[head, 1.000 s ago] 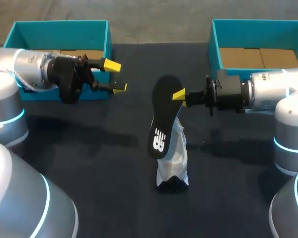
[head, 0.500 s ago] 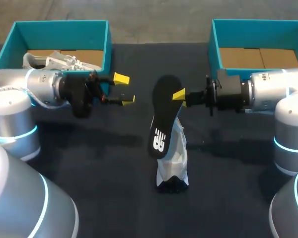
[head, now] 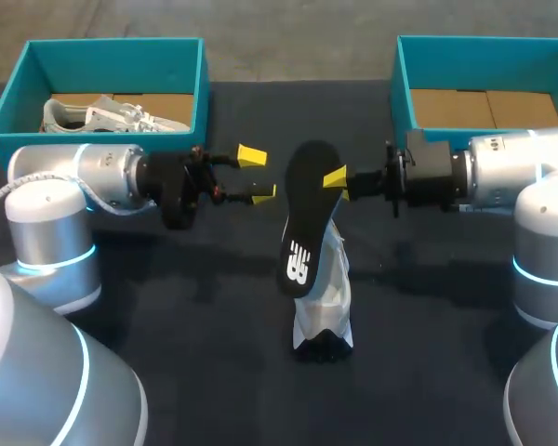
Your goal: Take the shoe out of the shoebox, open the shoe tongue, remove and reinsert the insole, then place the shoe into the shoebox
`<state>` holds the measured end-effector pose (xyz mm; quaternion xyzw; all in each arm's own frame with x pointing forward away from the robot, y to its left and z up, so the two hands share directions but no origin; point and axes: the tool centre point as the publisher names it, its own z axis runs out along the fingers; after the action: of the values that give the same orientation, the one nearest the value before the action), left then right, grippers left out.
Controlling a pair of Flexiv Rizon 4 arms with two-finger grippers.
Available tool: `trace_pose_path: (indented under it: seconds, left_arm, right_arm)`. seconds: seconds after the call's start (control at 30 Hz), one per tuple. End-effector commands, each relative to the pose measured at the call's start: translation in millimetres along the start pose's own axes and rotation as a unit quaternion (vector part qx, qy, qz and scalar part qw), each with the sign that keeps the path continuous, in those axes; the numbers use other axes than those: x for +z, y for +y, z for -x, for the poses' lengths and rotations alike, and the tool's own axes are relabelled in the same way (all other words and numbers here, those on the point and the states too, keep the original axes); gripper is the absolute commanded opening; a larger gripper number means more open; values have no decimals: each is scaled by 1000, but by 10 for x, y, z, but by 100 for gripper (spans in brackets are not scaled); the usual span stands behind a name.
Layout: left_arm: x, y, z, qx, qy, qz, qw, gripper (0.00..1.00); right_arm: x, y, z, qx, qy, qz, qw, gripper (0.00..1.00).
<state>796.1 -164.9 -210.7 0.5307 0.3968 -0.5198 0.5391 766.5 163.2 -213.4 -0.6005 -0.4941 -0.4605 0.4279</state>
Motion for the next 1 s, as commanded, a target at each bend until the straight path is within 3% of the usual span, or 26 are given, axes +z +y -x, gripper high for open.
trace_pose_path:
  seconds: [0.03,0.07,0.13,0.23,0.63,1.0]
  left_arm:
    - [112,-62,-29,-1,0,11,1000,71]
    - [126,-66,-32,-1,0,12,1000,61]
    - [162,-73,-29,-3,0,16,1000,55]
    - [228,-101,-22,-3,0,18,1000,54]
    - [388,-102,0,5,1,42,999,37]
    - [437,-65,-37,7,4,46,999,37]
  right_arm:
    - [12,-4,3,0,0,1,1000,0]
    - [12,-4,3,0,0,1,1000,0]
    - [12,-4,3,0,0,1,1000,0]
    - [12,-4,3,0,0,1,1000,0]
    - [12,-4,3,0,0,1,1000,0]
    - [12,-4,3,0,0,1,1000,0]
